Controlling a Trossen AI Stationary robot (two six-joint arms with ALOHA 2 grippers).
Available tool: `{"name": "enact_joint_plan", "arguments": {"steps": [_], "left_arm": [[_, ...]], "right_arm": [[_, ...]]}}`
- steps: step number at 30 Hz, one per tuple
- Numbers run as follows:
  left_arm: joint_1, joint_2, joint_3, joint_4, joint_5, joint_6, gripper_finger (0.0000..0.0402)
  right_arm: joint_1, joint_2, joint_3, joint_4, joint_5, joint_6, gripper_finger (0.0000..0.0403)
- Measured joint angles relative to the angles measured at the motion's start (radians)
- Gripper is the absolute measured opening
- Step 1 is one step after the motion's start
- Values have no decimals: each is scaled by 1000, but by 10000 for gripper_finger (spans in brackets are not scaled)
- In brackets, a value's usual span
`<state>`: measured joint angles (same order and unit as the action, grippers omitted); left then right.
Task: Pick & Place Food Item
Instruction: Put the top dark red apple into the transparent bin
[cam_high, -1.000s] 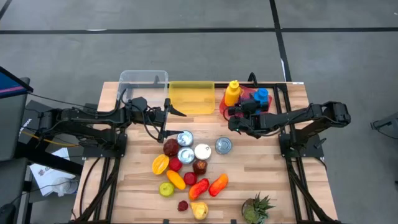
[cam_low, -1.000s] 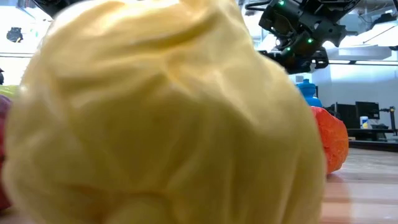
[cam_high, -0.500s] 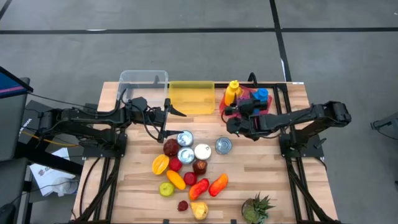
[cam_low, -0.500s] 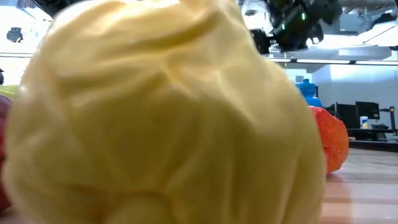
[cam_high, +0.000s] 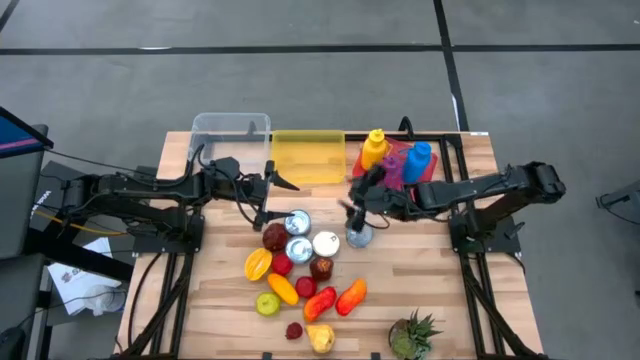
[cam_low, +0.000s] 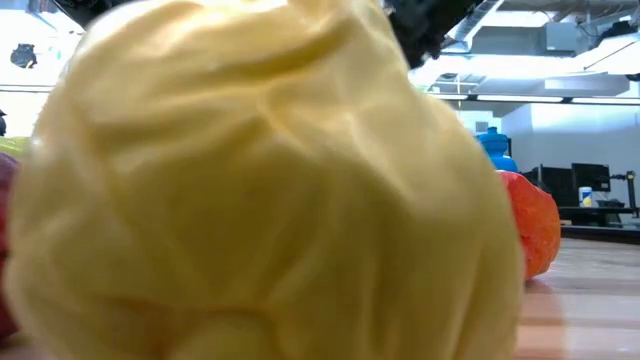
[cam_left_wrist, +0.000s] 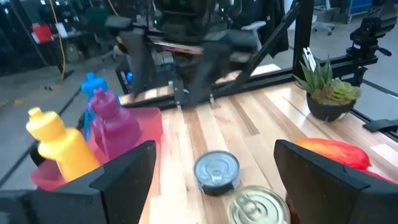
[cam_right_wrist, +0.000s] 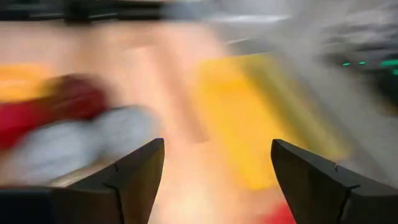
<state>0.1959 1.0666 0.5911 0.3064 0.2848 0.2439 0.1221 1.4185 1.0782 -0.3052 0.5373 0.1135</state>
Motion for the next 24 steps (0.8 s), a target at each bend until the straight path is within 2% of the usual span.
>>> {"name": "enact_joint_plan", "arguments": {"steps": [3,6,15,21,24], "left_arm": [[0,0,0,-30,0,-12,318],[-1,-9,0,-99,0,-17,318],[-91,-71,1,-399,-13,-74,318],[-183,-54,1,-529,-203,-128,318],[-192,-16,0,-575,-232,-183,318]], "right_arm": [[-17,16,0,1,-225,19,286],[-12,37,0,-13,-313,34,286],[64,102,0,-64,-330,44,286],[96,109,0,-68,-327,54,285],[97,109,0,-68,-327,63,285]]}}
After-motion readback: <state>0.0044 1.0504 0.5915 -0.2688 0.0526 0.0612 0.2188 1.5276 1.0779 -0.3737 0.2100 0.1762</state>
